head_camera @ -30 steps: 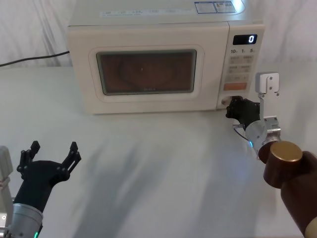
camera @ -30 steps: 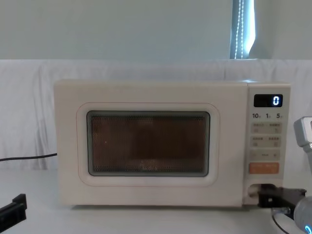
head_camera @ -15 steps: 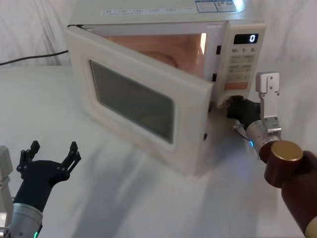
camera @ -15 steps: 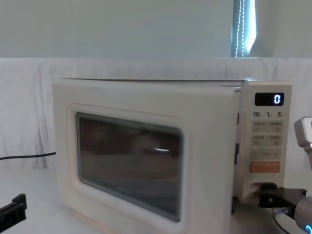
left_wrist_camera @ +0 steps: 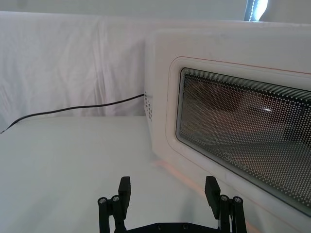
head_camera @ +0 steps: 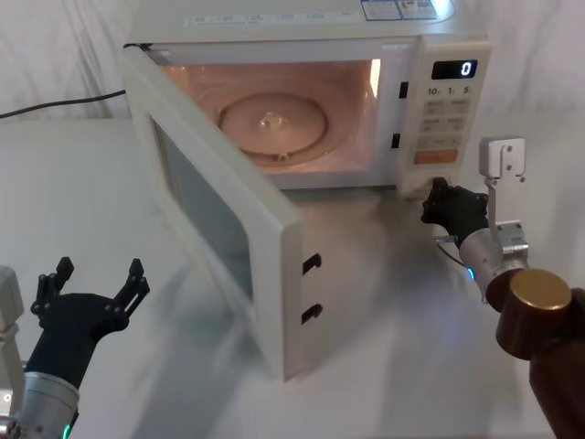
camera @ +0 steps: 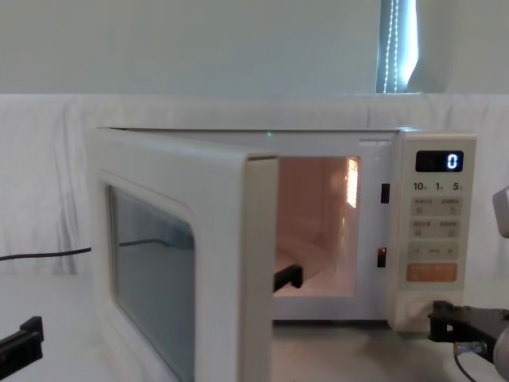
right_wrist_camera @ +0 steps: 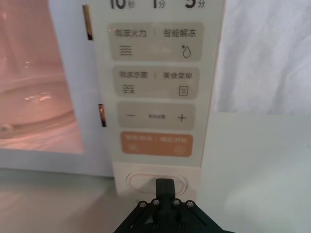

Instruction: Press the button to open the microwave door with one hand; close the microwave door with the other hand.

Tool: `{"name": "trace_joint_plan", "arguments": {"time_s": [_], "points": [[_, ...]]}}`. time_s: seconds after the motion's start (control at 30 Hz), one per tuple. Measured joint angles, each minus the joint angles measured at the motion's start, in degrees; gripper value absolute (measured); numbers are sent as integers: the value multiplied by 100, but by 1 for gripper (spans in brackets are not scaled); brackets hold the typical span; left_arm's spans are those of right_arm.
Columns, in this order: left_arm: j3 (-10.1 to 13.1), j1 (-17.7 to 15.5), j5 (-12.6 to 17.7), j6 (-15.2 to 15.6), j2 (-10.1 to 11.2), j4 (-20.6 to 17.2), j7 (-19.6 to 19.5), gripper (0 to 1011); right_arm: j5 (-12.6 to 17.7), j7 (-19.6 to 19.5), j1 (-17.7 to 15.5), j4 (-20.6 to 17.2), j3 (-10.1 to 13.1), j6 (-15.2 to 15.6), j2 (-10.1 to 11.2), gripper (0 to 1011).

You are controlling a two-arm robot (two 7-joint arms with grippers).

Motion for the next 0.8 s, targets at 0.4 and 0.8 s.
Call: {"name": "trace_joint_plan", "arguments": {"time_s": [0.4,0.8], "points": [[0,0,0,0,0,0,0,1001,-17,21,-833,-1296,-170,520,57,0],[0,0,0,0,0,0,0,1001,-173,-101,-1447,-2152,-328,471,117,0]]}}
